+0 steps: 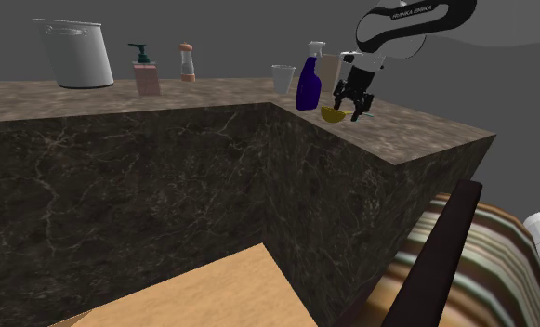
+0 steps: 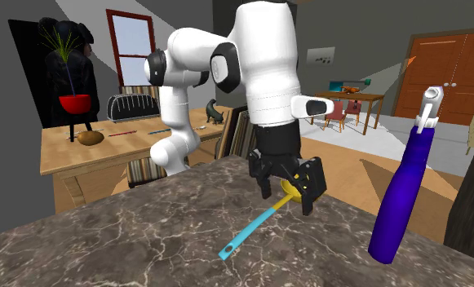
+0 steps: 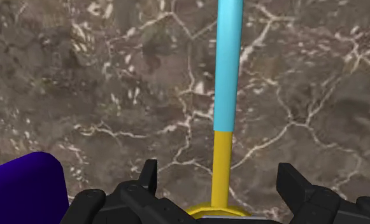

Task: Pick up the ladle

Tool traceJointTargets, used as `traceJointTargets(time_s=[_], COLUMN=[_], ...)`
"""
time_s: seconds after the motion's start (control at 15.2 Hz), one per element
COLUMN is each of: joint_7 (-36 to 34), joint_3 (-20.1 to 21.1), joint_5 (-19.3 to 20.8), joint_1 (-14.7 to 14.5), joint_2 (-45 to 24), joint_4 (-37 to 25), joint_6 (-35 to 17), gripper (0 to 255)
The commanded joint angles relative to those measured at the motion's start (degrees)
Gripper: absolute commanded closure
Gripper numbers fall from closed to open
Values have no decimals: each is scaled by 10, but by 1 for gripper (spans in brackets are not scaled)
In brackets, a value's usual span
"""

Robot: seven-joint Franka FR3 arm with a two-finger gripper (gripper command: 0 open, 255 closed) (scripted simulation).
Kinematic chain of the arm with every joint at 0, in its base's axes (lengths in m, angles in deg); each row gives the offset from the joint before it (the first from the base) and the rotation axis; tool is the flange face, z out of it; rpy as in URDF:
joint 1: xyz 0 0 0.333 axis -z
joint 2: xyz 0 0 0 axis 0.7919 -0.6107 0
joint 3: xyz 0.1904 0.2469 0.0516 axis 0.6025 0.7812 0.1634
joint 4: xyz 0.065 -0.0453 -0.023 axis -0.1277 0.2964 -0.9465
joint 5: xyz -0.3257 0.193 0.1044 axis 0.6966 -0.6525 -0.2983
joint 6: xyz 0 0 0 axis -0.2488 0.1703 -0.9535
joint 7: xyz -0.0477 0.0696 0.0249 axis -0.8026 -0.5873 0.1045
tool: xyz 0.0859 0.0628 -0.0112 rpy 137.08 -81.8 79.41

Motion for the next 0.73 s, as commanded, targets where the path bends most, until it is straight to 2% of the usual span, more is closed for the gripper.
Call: traceJointTargets(time_s=[0.0,0.07,0.66], joint_7=[1,1,1], joint_3=[0,0,0], joint_5=[0,0,0], joint_1=[0,0,0], joint_2=[1,0,1], joint_4=[9,10,9], joint_6=[-8,-10,-8], gripper=[0,255,255])
